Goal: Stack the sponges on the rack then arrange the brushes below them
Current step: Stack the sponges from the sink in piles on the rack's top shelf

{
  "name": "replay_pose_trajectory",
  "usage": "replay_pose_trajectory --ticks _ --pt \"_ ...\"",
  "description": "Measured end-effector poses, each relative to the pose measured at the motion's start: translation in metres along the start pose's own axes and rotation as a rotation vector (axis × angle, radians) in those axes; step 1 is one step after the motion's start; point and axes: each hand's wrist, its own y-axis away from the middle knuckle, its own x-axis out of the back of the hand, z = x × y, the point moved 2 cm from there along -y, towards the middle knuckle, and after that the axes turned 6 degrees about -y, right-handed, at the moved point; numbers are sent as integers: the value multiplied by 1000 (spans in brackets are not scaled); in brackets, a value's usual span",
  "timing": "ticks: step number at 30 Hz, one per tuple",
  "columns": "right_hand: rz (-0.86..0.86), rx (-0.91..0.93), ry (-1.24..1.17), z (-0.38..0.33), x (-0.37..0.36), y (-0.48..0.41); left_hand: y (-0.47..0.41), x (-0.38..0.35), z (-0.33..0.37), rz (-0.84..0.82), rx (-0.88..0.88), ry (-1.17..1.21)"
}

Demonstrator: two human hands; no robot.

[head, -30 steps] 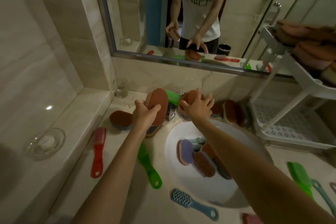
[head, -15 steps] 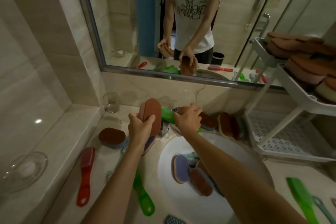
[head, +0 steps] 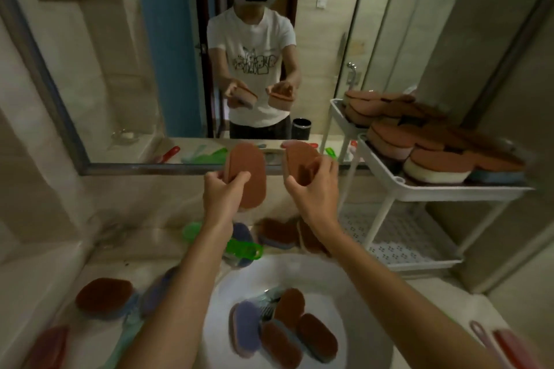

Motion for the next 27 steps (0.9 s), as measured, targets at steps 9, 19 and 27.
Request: replay_pose_trajectory --ticks 9,19,27 --pt "112 151 9 10 136 -79 17 -140 85 -181 -181 28" --pt "-39 -48 -81 94 239 -176 31 -277 122 -379 -107 -131" --pt "-149 -69 -95 125 247 -199 22 -307 112 -362 44 -138"
